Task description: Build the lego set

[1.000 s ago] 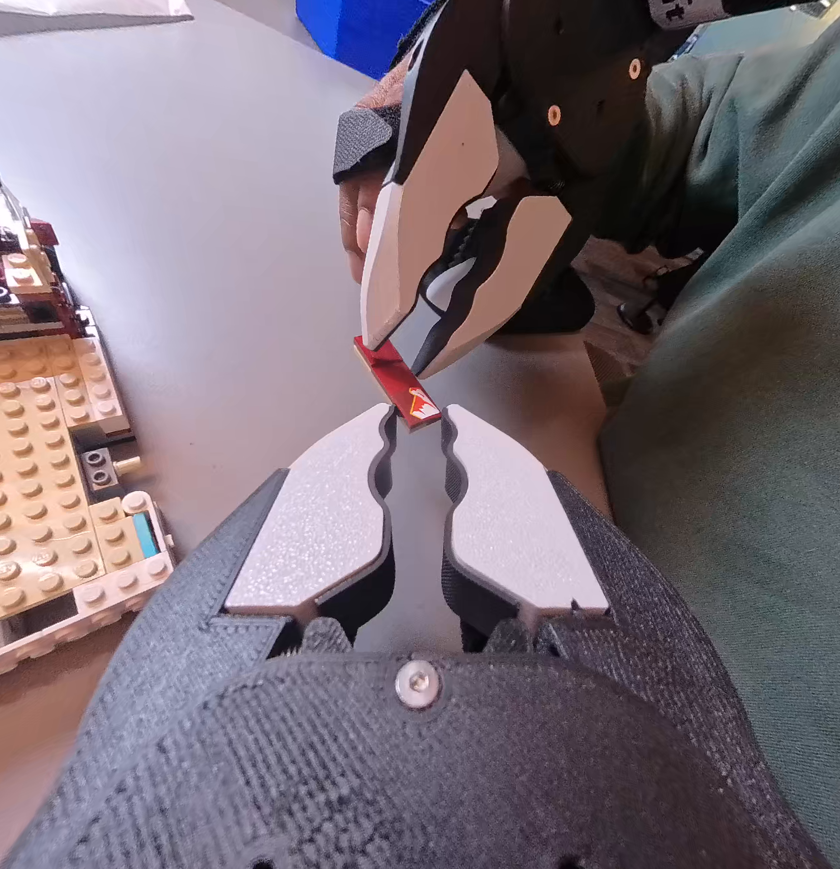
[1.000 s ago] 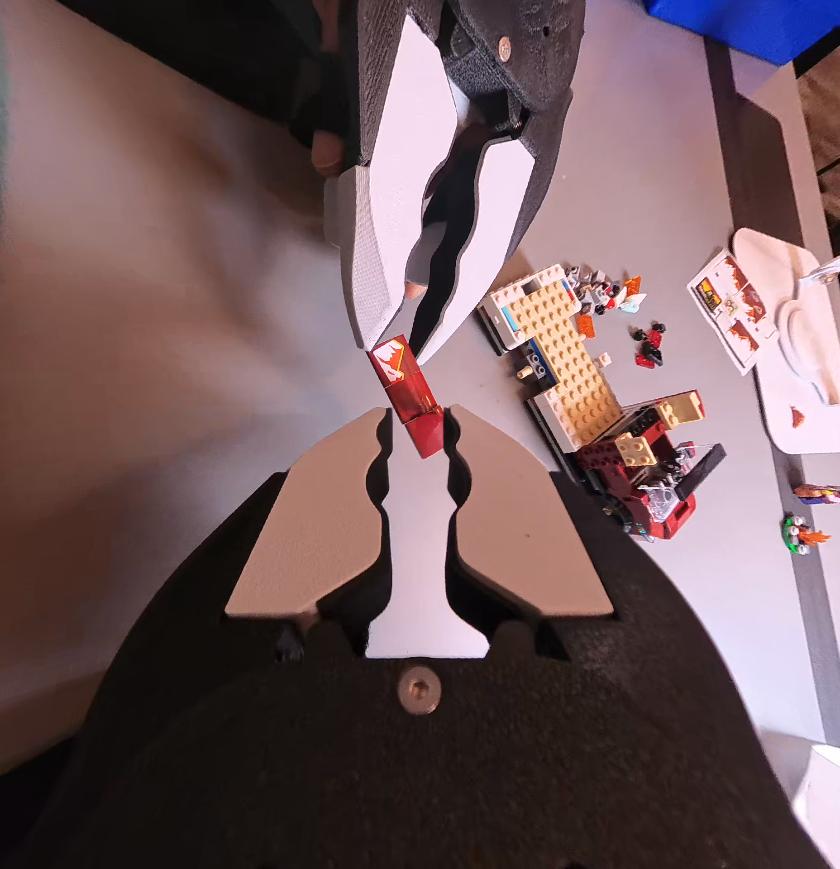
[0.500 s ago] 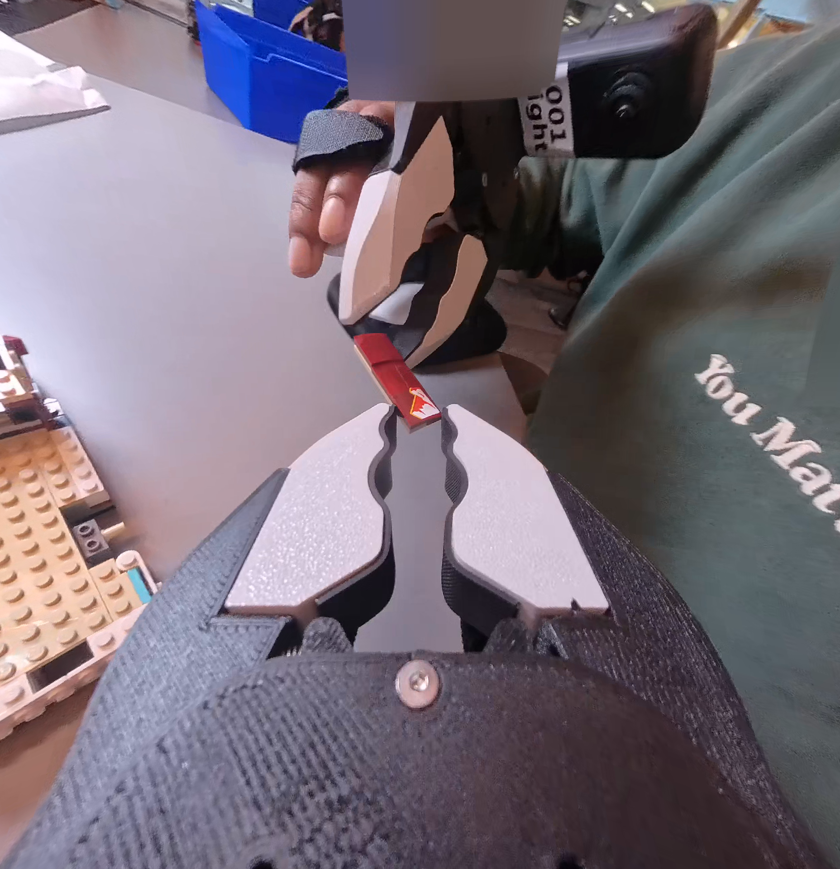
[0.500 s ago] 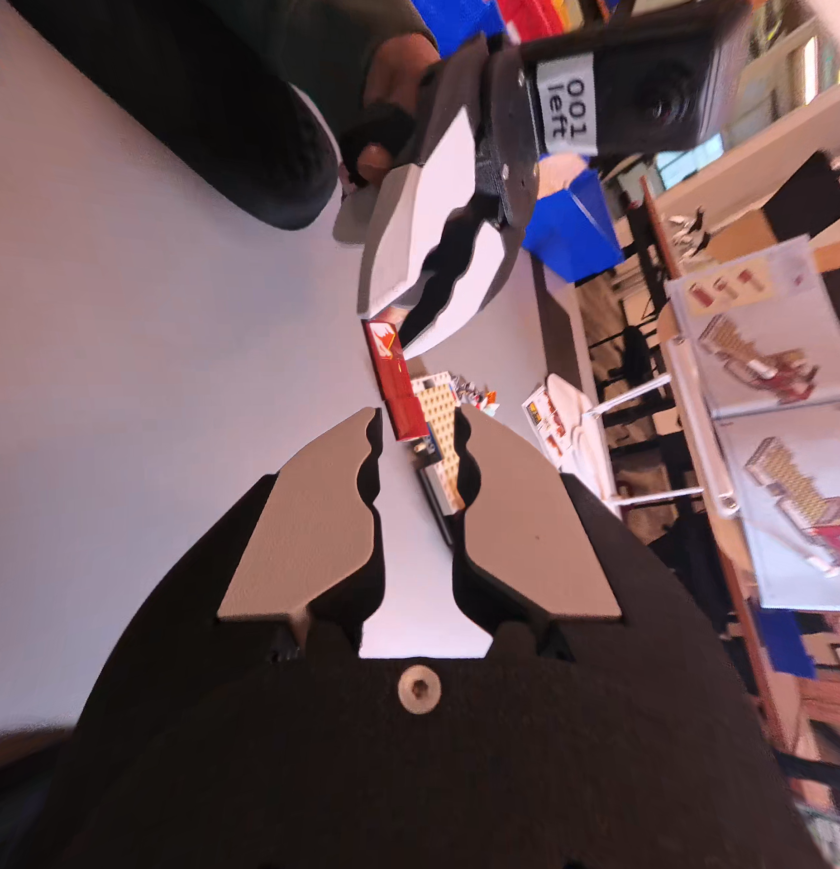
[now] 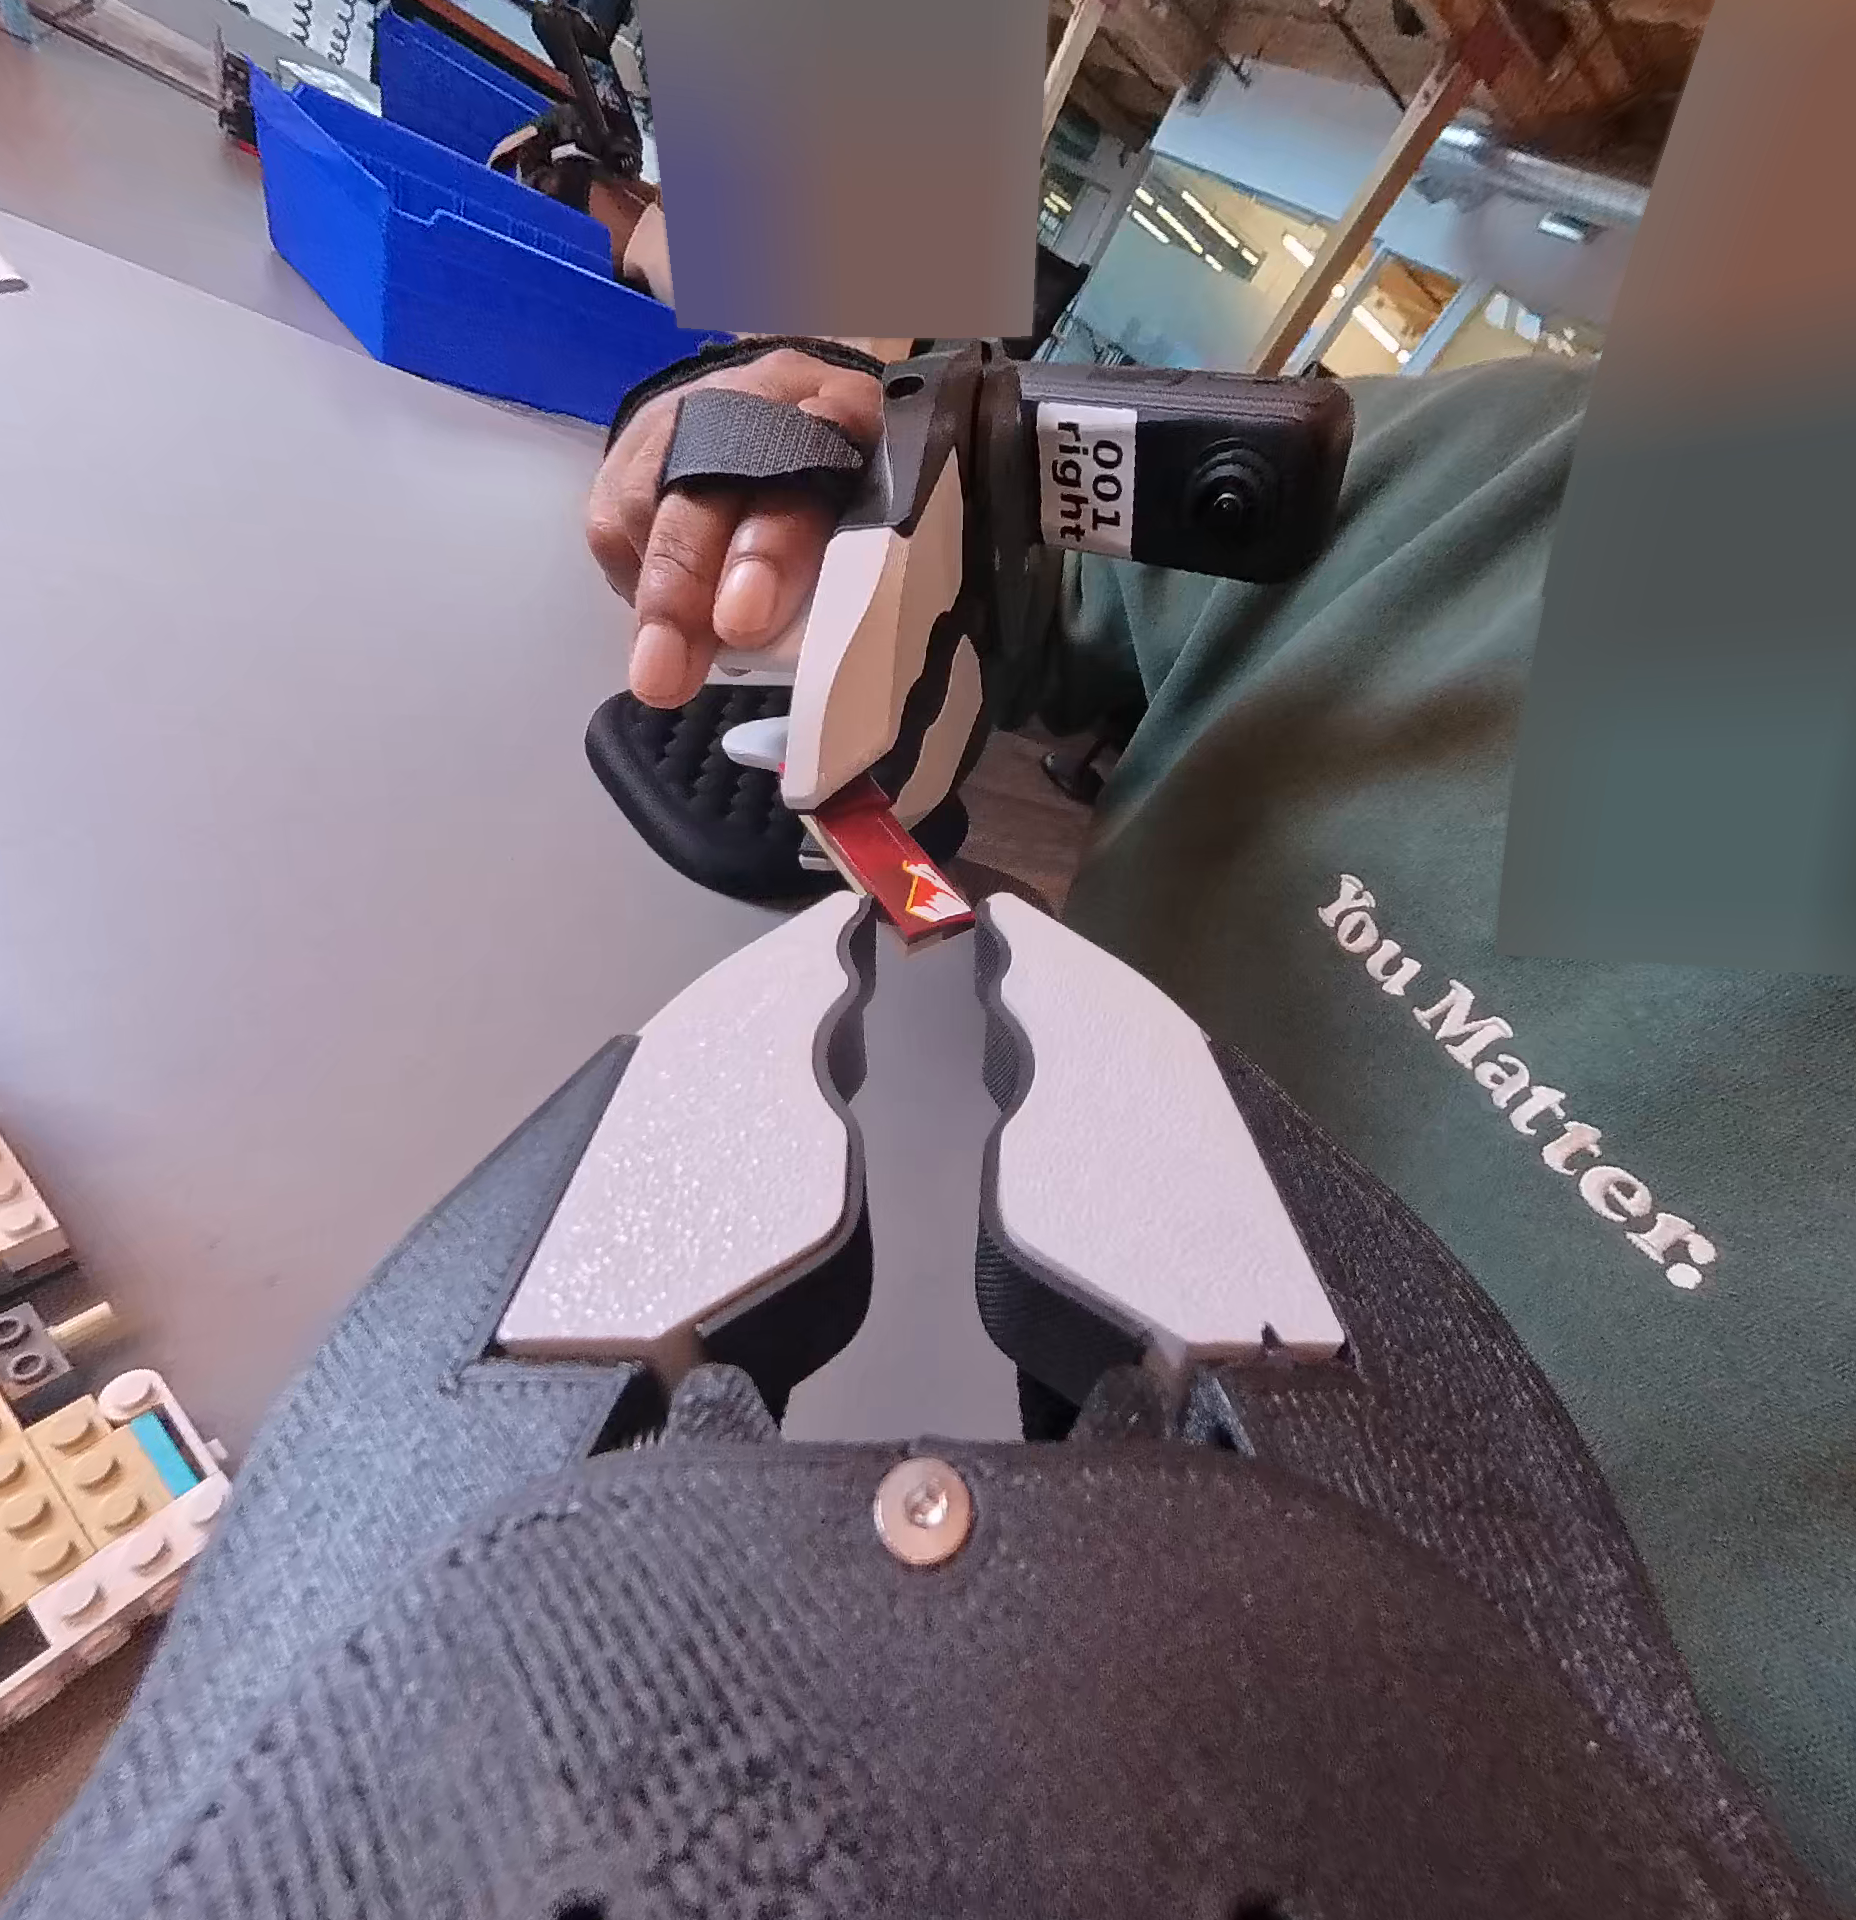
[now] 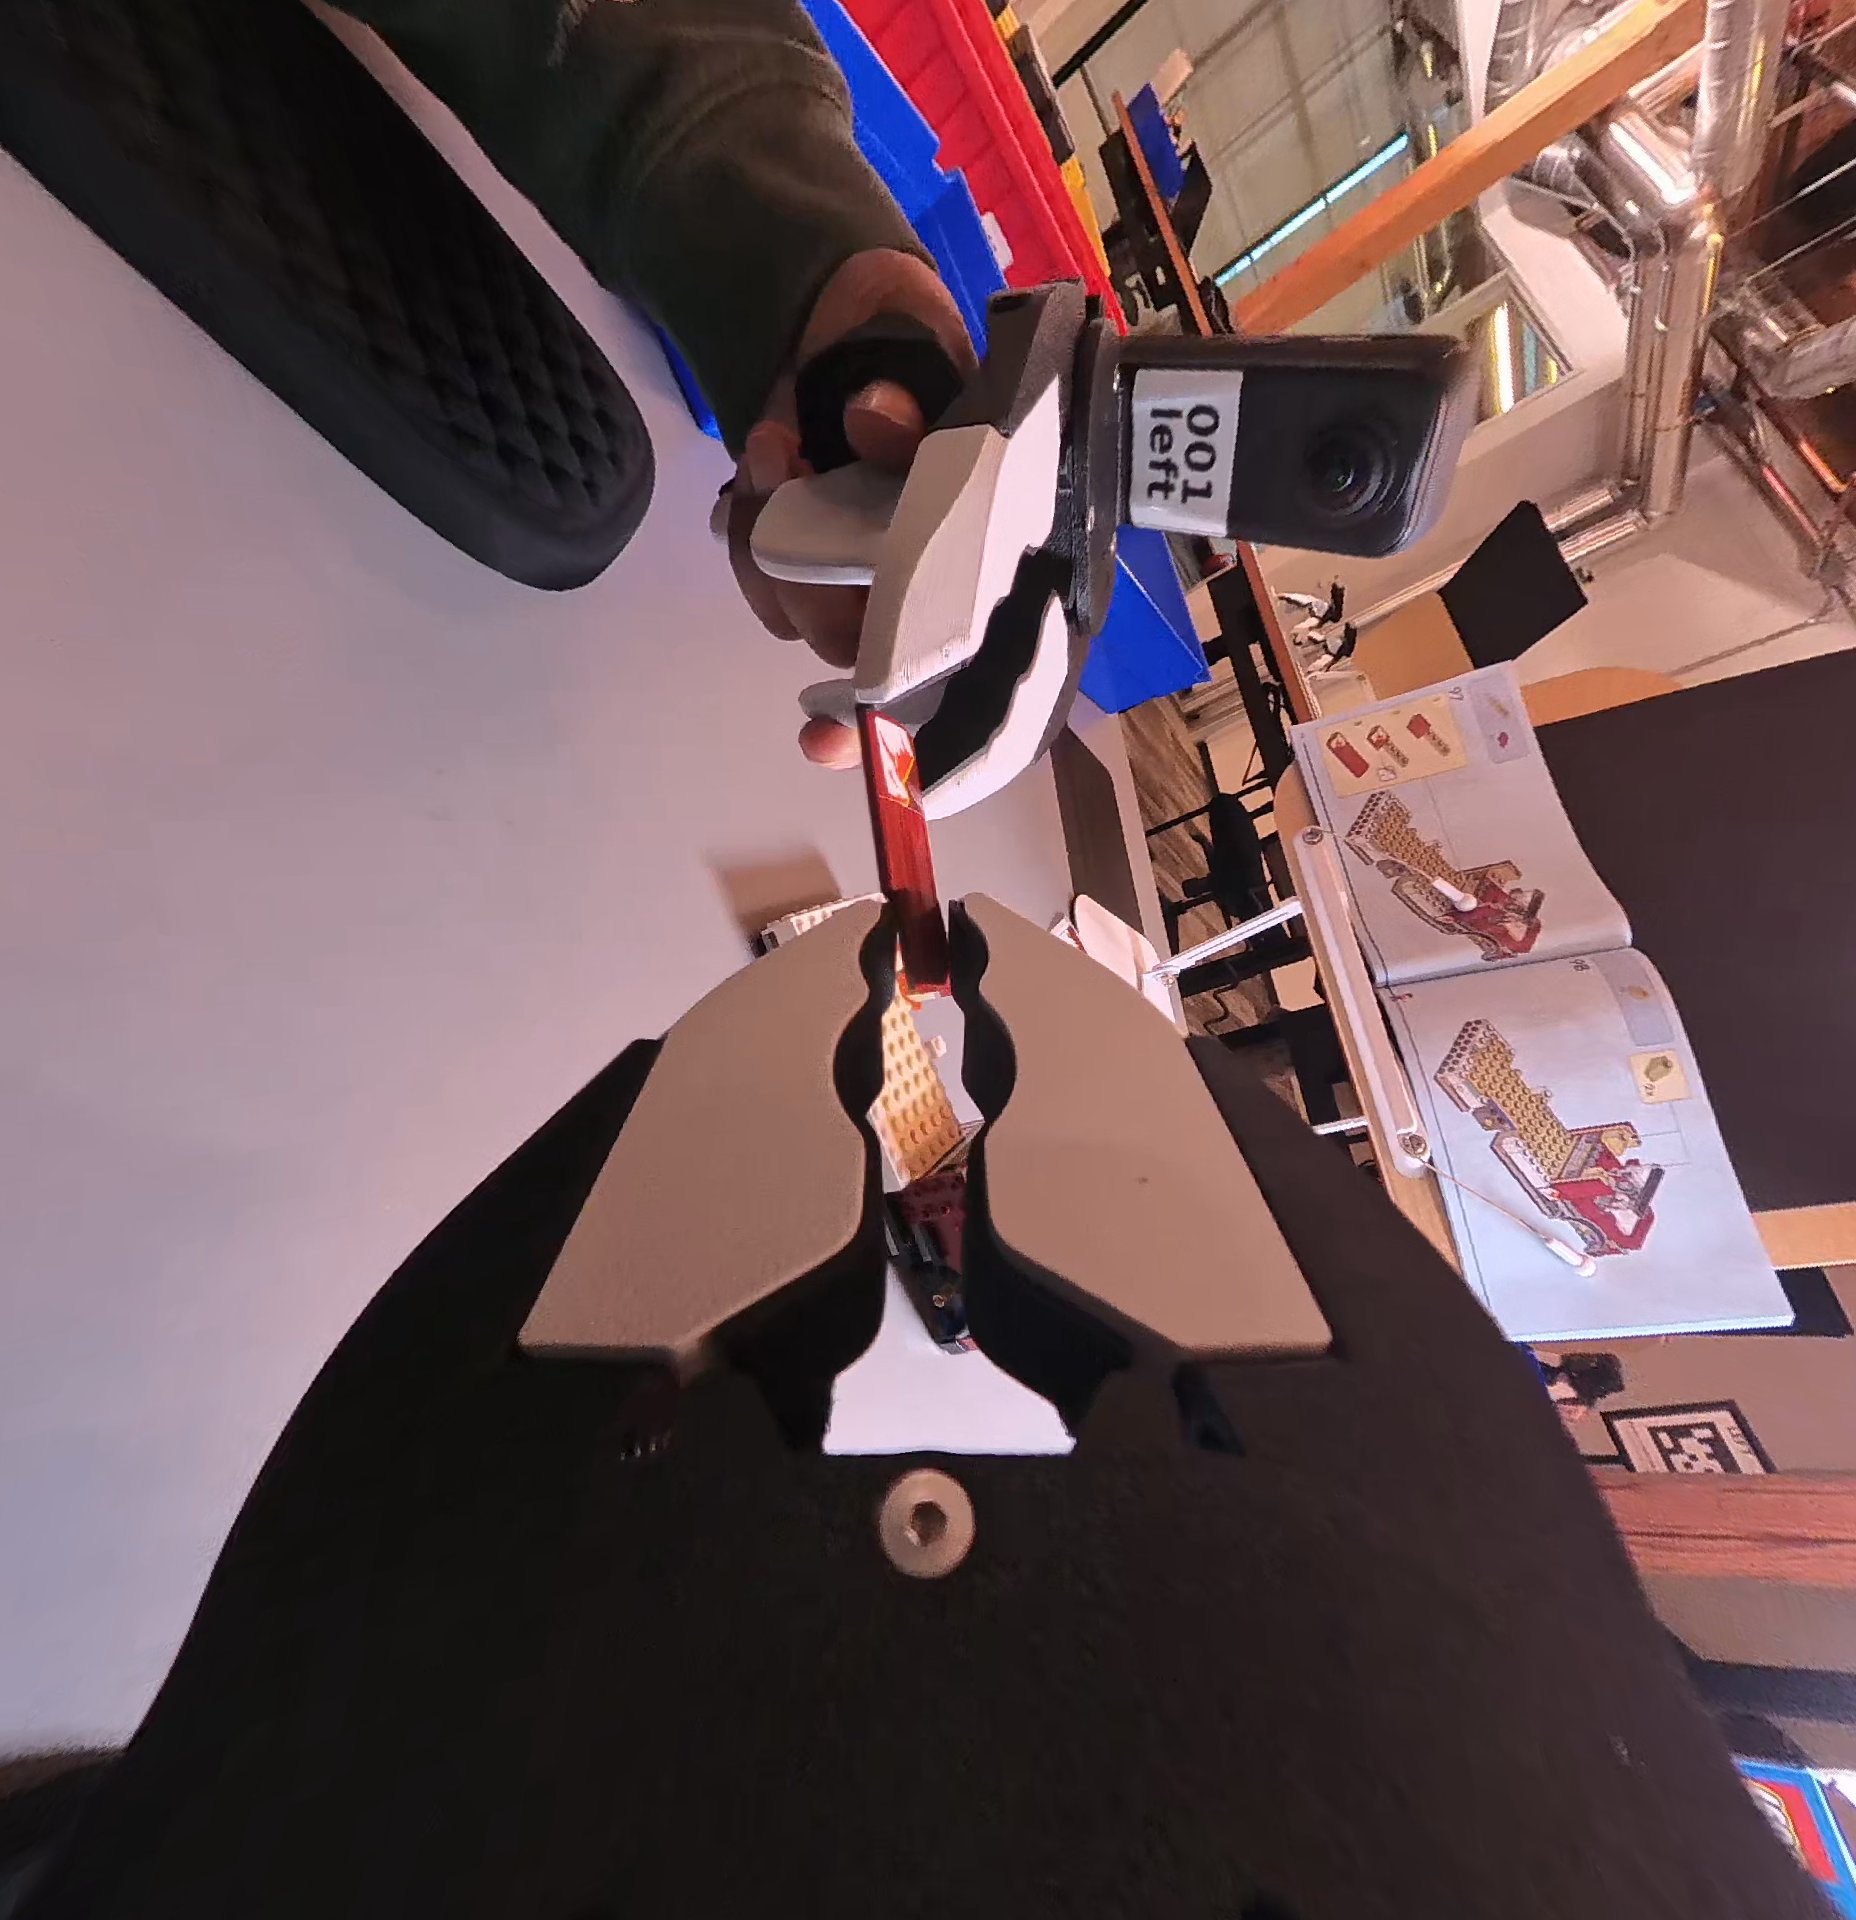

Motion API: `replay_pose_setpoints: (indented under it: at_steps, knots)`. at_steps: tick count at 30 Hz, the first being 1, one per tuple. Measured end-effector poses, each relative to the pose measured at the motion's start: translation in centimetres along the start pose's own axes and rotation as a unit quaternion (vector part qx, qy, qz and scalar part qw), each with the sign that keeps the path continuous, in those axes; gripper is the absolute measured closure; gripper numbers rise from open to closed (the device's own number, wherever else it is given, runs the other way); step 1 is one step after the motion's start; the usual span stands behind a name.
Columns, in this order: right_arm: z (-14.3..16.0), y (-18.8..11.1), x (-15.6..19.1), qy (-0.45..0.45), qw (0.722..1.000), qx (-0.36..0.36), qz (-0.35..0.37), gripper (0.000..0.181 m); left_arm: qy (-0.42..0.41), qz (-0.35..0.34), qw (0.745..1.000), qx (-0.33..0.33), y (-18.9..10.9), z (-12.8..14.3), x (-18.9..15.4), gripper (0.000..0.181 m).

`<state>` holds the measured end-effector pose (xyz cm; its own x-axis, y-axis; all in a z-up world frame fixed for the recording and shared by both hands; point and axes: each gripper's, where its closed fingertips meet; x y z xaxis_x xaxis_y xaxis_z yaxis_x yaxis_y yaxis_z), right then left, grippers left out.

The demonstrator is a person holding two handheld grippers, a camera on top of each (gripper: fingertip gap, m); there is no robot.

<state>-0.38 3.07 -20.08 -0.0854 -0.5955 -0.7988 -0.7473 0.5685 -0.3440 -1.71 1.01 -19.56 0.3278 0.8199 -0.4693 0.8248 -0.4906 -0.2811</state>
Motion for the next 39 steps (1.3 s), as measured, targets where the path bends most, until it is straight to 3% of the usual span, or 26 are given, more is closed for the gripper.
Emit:
replay_pose_setpoints:
  at_steps: [8,13,20,25,31,39]
  knots:
    - [0.2,-0.1,-0.2,0.035,0.999,0.01,-0.01,0.173,-0.006,-0.013,0.999,-0.033,-0.4,-0.9,0.2,0.162]
    - [0.6,0.1,-0.2,0.116,0.991,0.0,-0.059,0.174,0.114,-0.168,0.979,0.017,-0.5,-0.6,1.2,0.148]
    - [0.6,1.2,0.4,0.232,0.96,0.001,-0.159,0.174,0.187,-0.307,0.931,0.062,-0.4,-0.6,2.7,0.171]
    - [0.8,1.7,0.1,0.282,0.942,0.013,-0.181,0.174,0.165,-0.337,0.926,0.038,-1.0,-0.8,3.2,0.172]
    - [0.7,1.8,0.3,0.296,0.935,0.026,-0.194,0.175,0.138,-0.324,0.936,0.021,-1.1,-0.7,3.1,0.172]
    - [0.6,1.8,0.4,0.287,0.939,0.026,-0.19,0.175,0.161,-0.324,0.932,0.015,-1.0,-0.5,3.0,0.172]
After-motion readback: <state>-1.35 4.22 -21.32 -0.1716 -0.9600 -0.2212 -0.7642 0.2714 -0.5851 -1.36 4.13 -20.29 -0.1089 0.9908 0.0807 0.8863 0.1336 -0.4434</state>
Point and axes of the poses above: each gripper's, where its closed fingertips meet, y out along the fingers, z out of its underside, x = y × z across the jaws, and after that the axes turned 9 degrees about x, right-handed
